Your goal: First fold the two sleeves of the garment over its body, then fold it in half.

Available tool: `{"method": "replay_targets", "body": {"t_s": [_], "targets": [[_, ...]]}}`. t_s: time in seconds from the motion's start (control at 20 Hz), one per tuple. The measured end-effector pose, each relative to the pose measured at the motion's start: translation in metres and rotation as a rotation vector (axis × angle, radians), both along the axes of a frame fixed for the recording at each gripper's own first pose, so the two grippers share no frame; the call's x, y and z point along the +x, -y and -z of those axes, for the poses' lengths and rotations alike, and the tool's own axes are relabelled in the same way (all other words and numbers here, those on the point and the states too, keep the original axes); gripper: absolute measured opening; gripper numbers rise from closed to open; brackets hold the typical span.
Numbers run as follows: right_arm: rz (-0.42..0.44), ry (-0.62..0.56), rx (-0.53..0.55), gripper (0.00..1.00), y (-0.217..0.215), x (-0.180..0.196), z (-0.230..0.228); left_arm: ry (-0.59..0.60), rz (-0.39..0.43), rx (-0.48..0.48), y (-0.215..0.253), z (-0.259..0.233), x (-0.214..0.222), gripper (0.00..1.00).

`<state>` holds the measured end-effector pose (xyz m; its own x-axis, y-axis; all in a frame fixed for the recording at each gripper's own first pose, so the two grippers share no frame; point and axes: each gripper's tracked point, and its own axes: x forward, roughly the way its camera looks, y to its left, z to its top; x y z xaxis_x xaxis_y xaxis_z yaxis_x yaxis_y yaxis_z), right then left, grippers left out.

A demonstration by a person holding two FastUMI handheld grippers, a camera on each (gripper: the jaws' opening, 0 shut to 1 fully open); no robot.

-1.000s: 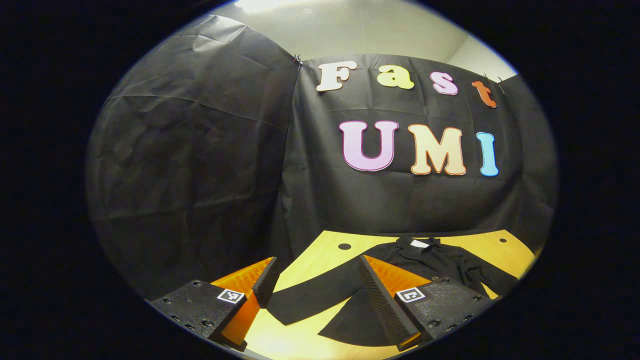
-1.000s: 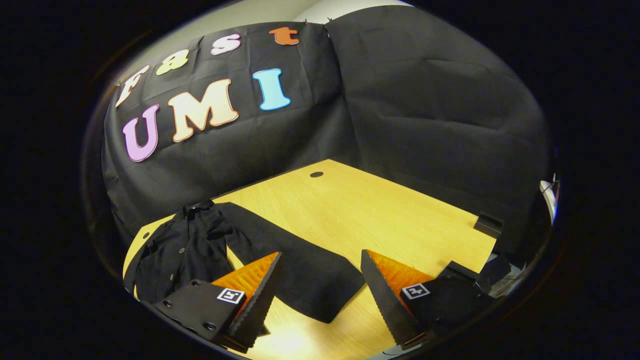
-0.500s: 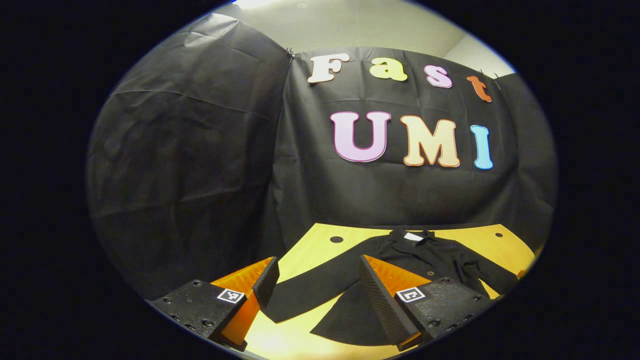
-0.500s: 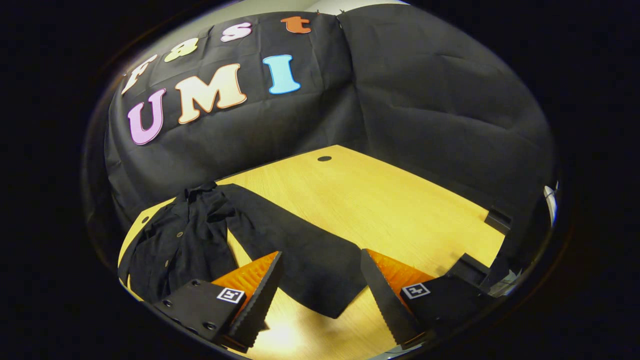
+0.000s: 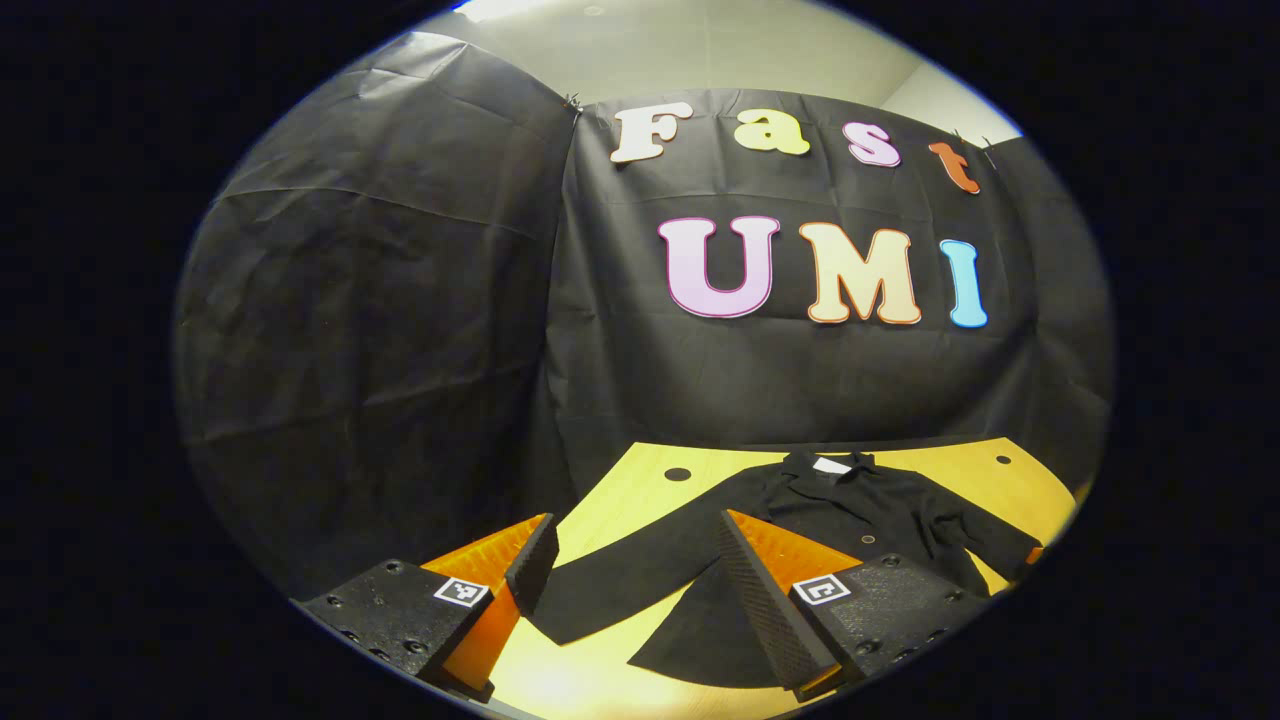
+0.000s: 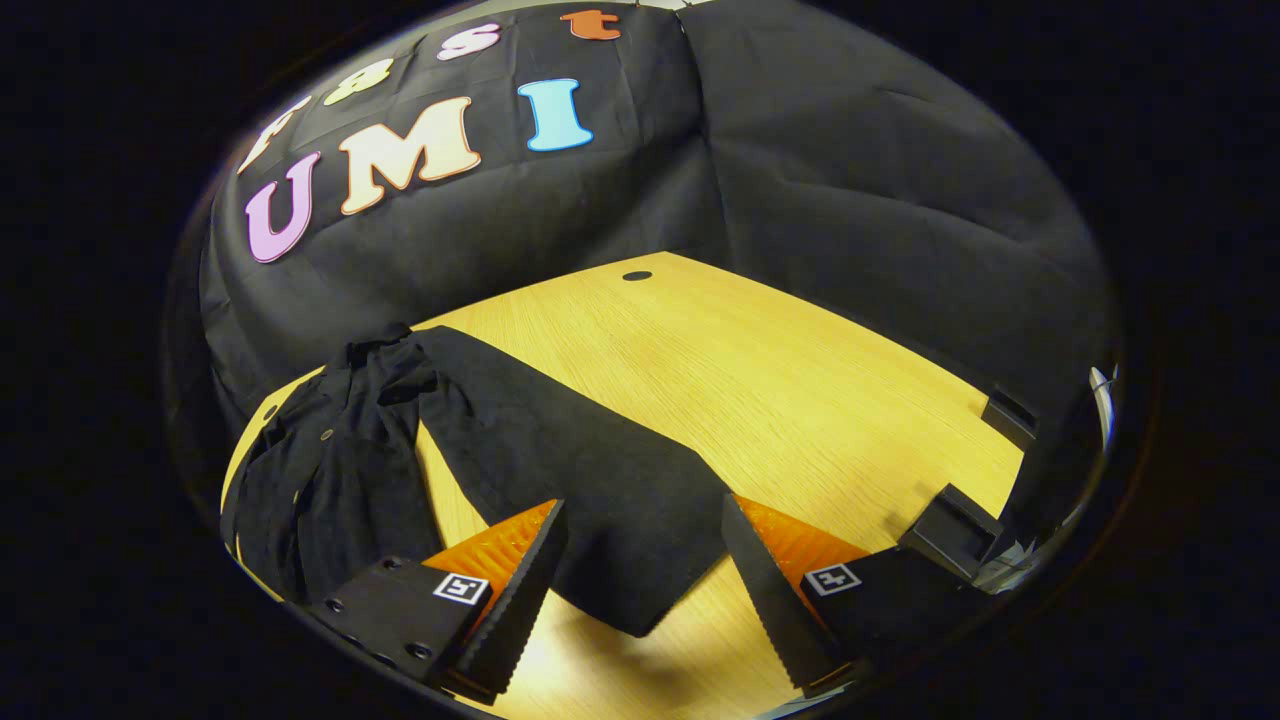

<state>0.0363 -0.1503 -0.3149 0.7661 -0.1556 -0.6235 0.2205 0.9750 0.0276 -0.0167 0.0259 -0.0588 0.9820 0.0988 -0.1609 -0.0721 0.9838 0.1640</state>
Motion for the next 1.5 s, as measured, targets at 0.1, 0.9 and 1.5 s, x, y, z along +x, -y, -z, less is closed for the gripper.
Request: {"method": "replay_targets", "body": {"t_s": [0.1,0.9,1.5], "targets": [[-0.021,-0.021,-0.01,0.98,-0.001,0.0,0.006,-0.008,0.001,0.002,0.002,0.004,-0.001,0.94],[-0.077,-0.028,-0.064,0.92,-0.001,0.005,0.023,-0.022,-0.048,-0.003,-0.004,0.014,-0.012,0.94],[-0.082,-0.031,-0.003,0.07,-0.013,0.014,0.027,-0.039,-0.032,-0.03,0.001,0.023,-0.011,0.94]]}}
